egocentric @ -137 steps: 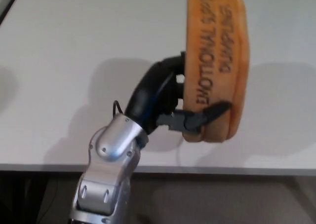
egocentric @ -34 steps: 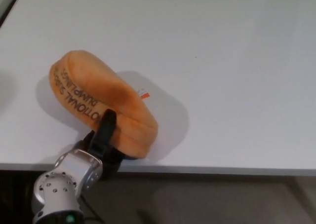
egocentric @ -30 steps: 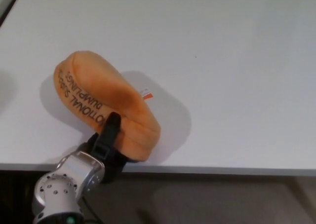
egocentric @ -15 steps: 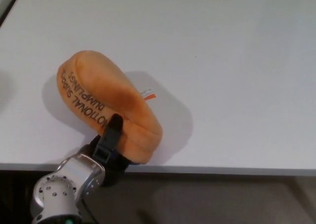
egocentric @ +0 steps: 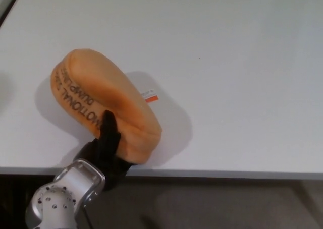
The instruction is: A soft plate is kept in the center of the table close to the robot and the robot uses its left hand to pick up the plate, turns it upside down and places it back on the table
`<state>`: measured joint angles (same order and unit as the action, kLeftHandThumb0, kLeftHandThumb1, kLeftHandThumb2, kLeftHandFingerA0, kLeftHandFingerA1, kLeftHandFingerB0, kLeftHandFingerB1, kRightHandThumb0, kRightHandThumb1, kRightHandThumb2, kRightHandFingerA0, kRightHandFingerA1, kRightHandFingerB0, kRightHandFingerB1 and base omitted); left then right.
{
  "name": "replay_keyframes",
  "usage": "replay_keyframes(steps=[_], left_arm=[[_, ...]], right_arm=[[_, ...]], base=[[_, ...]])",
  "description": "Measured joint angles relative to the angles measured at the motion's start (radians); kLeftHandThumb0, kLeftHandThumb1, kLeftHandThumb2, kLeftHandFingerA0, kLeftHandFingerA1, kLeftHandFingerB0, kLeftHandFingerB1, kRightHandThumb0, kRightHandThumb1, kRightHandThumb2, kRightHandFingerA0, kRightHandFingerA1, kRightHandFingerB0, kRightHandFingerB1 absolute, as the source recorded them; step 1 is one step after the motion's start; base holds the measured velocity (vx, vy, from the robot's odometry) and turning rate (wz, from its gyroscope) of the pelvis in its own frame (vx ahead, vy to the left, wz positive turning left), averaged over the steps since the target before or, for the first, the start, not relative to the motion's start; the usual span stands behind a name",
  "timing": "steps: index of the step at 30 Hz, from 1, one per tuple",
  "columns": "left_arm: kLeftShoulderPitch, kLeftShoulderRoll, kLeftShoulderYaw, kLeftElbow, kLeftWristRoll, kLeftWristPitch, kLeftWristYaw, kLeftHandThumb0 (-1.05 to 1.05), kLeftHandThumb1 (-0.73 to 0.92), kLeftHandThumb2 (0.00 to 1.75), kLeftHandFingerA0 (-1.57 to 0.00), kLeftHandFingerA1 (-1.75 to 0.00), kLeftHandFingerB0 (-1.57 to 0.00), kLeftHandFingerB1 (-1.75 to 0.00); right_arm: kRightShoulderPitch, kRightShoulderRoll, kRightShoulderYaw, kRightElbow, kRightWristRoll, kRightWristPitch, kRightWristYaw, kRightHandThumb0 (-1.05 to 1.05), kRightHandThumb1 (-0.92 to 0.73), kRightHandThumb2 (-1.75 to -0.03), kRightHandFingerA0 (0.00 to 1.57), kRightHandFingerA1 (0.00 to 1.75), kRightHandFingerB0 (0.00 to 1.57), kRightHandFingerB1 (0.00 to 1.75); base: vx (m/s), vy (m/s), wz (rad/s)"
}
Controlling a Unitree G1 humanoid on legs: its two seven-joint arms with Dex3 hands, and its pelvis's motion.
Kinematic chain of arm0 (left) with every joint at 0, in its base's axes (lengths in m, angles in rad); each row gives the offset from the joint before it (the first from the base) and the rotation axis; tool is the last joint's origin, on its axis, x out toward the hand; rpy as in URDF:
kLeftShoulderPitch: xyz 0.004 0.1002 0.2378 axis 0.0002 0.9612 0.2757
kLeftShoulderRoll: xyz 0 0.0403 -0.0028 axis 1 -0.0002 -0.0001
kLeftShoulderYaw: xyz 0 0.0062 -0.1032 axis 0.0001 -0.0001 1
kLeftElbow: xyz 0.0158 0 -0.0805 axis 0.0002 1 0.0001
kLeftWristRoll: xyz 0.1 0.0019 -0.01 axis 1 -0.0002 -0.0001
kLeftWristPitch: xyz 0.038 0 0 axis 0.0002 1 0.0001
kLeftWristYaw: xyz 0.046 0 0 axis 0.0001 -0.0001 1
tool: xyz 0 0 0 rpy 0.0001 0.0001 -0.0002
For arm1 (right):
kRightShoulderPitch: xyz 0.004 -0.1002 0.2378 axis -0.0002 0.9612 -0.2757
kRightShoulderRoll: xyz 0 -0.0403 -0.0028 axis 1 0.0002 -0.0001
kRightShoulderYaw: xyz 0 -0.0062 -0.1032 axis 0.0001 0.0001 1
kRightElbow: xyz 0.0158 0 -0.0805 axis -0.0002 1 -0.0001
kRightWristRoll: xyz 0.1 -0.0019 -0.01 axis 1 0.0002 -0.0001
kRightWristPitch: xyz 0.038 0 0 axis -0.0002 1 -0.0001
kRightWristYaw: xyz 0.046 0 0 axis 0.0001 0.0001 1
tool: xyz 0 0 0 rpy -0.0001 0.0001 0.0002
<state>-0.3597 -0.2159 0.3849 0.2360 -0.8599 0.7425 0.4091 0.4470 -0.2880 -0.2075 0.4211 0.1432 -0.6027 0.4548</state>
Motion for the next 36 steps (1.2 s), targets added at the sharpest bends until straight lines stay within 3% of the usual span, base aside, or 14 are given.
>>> replay_keyframes(steps=[1,2,9,10,13,14,17,18,26,29,30,31,32,36], left_arm=[[0.001,0.006,-0.007,-0.004,0.002,-0.001,-0.011,-0.86,0.68,1.05,-0.21,-0.55,-0.05,-0.40],[0.002,0.011,-0.011,-0.006,0.004,-0.002,-0.019,-0.87,0.86,0.67,-0.23,-0.45,-0.11,-0.29],[0.003,0.028,-0.021,-0.013,0.015,-0.003,-0.058,-0.87,0.86,0.67,-0.21,-0.44,-0.08,-0.28],[0.003,0.028,-0.021,-0.013,0.017,-0.003,-0.060,-0.84,0.67,1.04,-0.13,-0.52,-0.03,-0.33],[0.003,0.029,-0.021,-0.013,0.018,-0.003,-0.070,-0.83,0.67,1.05,-0.13,-0.53,-0.02,-0.33],[0.003,0.030,-0.022,-0.013,0.019,-0.003,-0.073,-0.86,0.87,0.67,-0.19,-0.47,-0.04,-0.26],[0.003,0.036,-0.023,-0.013,0.020,-0.003,-0.083,-0.86,0.86,0.66,-0.20,-0.46,-0.04,-0.26],[0.003,0.037,-0.023,-0.013,0.021,-0.003,-0.086,-0.90,0.71,1.07,-0.15,-0.52,-0.03,-0.24],[0.003,0.058,-0.034,-0.022,0.032,0.001,-0.098,-0.92,0.73,1.12,-0.03,-0.49,0.00,-0.13],[0.002,0.088,-0.064,-0.032,0.051,0.002,-0.104,-0.94,0.75,1.15,0.00,-0.25,0.00,-0.10],[0.002,0.103,-0.077,-0.039,0.061,0.003,-0.106,-1.05,0.81,1.17,0.00,-0.15,0.00,-0.01],[0.002,0.124,-0.094,-0.050,0.074,0.003,-0.110,-1.05,0.81,1.17,0.00,-0.14,0.00,0.00],[0.002,0.137,-0.101,-0.055,0.081,0.003,-0.112,-1.05,0.81,1.18,0.00,-0.13,0.00,0.00],[0.003,0.227,-0.143,-0.081,0.135,0.003,-0.120,-1.05,0.84,1.22,0.00,-0.13,0.00,-0.01]], right_arm=[[-0.001,0.000,0.000,0.002,0.000,0.000,0.000,-0.61,-0.81,-0.65,0.68,0.50,0.42,0.33],[-0.002,0.000,0.000,0.002,0.000,0.000,0.001,-0.62,-0.81,-0.65,0.69,0.51,0.44,0.34],[-0.001,0.000,-0.001,-0.005,0.003,0.004,0.001,-0.63,-0.81,-0.65,0.69,0.51,0.44,0.34],[-0.002,0.000,-0.001,-0.004,0.004,0.005,0.001,-0.63,-0.79,-0.64,0.71,0.50,0.45,0.34],[-0.003,0.000,-0.001,-0.004,0.007,0.009,0.002,-0.63,-0.80,-0.65,0.70,0.50,0.45,0.34],[-0.001,0.000,-0.001,-0.008,0.008,0.012,0.002,-0.63,-0.79,-0.65,0.70,0.51,0.45,0.34],[0.000,0.000,-0.001,-0.010,0.013,0.017,0.002,-0.62,-0.80,-0.65,0.70,0.51,0.45,0.34],[0.000,0.000,-0.001,-0.010,0.014,0.017,0.002,-0.60,-0.81,-0.65,0.71,0.51,0.45,0.34],[-0.001,0.000,0.000,-0.010,0.019,0.017,0.005,-0.62,-0.84,-0.65,0.68,0.50,0.42,0.33],[-0.001,-0.001,0.000,-0.009,0.018,0.017,0.005,-0.62,-0.84,-0.65,0.69,0.51,0.43,0.33],[-0.001,-0.001,0.000,-0.009,0.018,0.016,0.005,-0.61,-0.68,-1.03,0.62,0.64,0.35,0.51],[-0.002,-0.001,0.000,-0.006,0.018,0.014,0.005,-0.60,-0.67,-1.03,0.61,0.65,0.36,0.51],[-0.004,-0.001,0.000,-0.006,0.019,0.014,0.005,-0.61,-0.83,-0.65,0.69,0.52,0.44,0.33],[-0.007,-0.001,-0.001,-0.005,0.023,0.014,0.014,-0.63,-0.82,-0.65,0.69,0.50,0.43,0.33]], base=[[0.00,0.000,0.00],[0.00,0.000,0.00],[0.00,0.000,0.00],[0.00,0.000,0.00],[0.00,0.000,0.00],[0.00,0.000,0.00],[0.00,0.000,0.00],[0.00,0.000,0.00],[0.00,0.000,0.00],[0.00,0.000,0.00],[0.00,0.000,0.00],[0.00,0.000,0.00],[0.00,0.000,0.00],[0.00,0.000,0.00]])
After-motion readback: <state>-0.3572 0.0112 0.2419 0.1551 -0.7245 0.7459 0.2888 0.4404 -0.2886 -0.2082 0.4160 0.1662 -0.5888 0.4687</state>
